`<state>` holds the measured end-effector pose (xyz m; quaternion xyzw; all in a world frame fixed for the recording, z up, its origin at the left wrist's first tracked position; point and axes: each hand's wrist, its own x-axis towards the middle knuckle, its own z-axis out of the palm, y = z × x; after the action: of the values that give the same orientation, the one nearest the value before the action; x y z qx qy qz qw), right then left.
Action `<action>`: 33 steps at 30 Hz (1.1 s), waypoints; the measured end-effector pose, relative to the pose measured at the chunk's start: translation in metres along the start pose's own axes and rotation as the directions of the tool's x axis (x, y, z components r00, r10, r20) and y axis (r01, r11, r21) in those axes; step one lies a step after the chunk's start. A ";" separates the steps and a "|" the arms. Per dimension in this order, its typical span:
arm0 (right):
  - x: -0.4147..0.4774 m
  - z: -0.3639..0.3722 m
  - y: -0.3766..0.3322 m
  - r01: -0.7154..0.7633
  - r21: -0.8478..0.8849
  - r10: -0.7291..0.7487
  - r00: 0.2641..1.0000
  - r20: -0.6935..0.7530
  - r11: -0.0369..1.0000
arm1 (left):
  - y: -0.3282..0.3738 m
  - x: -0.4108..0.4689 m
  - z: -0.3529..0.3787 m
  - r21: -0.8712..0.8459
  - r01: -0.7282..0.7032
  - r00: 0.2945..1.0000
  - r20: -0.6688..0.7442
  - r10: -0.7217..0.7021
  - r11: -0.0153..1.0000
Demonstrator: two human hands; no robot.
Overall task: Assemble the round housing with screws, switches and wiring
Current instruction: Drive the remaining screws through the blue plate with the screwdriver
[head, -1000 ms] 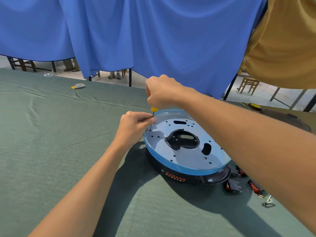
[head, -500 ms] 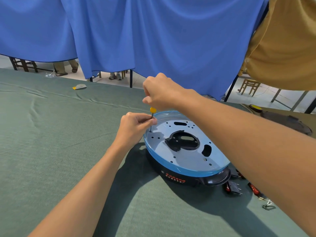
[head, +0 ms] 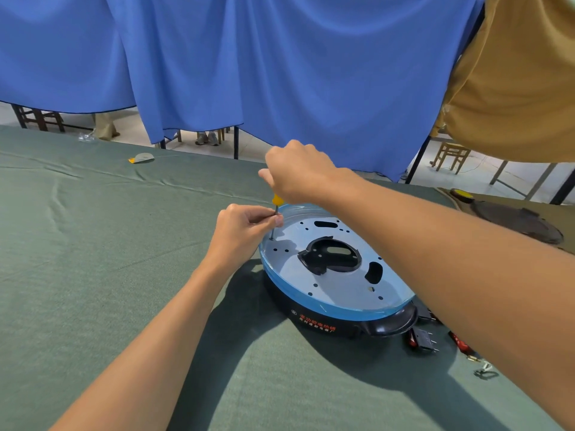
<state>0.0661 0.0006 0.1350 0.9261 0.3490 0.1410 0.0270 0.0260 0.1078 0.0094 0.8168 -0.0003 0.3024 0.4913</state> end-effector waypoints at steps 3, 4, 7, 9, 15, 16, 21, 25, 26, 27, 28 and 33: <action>0.003 -0.012 0.002 0.010 0.043 -0.017 0.984 0.175 0.999 | -0.001 0.000 0.001 -0.004 -0.003 1.000 -0.003 0.003 1.000; 0.004 -0.017 0.003 0.022 0.082 -0.041 0.970 0.240 0.996 | -0.001 0.000 0.001 -0.005 -0.005 1.000 -0.004 0.005 1.000; 0.002 -0.017 0.005 0.051 0.157 -0.076 0.984 0.159 0.986 | -0.002 0.000 0.002 -0.016 0.006 1.000 0.001 -0.006 1.000; 0.000 -0.005 0.004 0.033 0.114 -0.035 0.999 0.019 0.993 | -0.002 0.000 0.001 -0.020 0.007 1.000 -0.001 -0.007 1.000; 0.003 -0.013 0.005 0.013 0.022 -0.017 0.982 0.190 1.000 | -0.002 0.000 0.001 -0.004 -0.003 1.000 -0.001 0.003 1.000; 0.004 -0.016 0.005 0.044 0.041 -0.052 0.973 0.227 0.998 | -0.002 0.000 0.001 -0.006 -0.001 1.000 -0.001 0.001 1.000; 0.000 -0.003 0.001 0.032 0.069 -0.034 0.999 0.031 0.997 | -0.001 0.000 0.002 -0.016 0.002 1.000 -0.001 -0.002 1.000; -0.001 -0.018 0.001 0.038 0.015 -0.040 0.979 0.202 0.999 | -0.002 0.000 0.002 -0.019 0.005 1.000 -0.006 -0.005 1.000; -0.001 -0.021 0.000 0.055 0.028 -0.060 0.972 0.225 0.998 | -0.002 0.001 0.002 -0.025 0.011 1.000 -0.006 -0.011 1.000; 0.000 -0.021 0.000 0.062 0.053 -0.073 0.974 0.215 0.997 | -0.002 0.001 0.002 -0.028 0.013 1.000 -0.004 -0.013 1.000; -0.001 -0.018 0.000 0.059 0.075 -0.071 0.983 0.170 0.995 | -0.002 0.001 0.002 -0.026 0.011 1.000 -0.003 -0.011 1.000; -0.001 -0.006 -0.001 -0.006 0.054 0.002 0.997 0.073 0.999 | -0.002 0.001 0.003 -0.017 0.006 1.000 -0.006 -0.006 1.000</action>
<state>0.0625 0.0004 0.1404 0.9316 0.3497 0.0980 0.0145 0.0286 0.1069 0.0072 0.8116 0.0009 0.3035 0.4992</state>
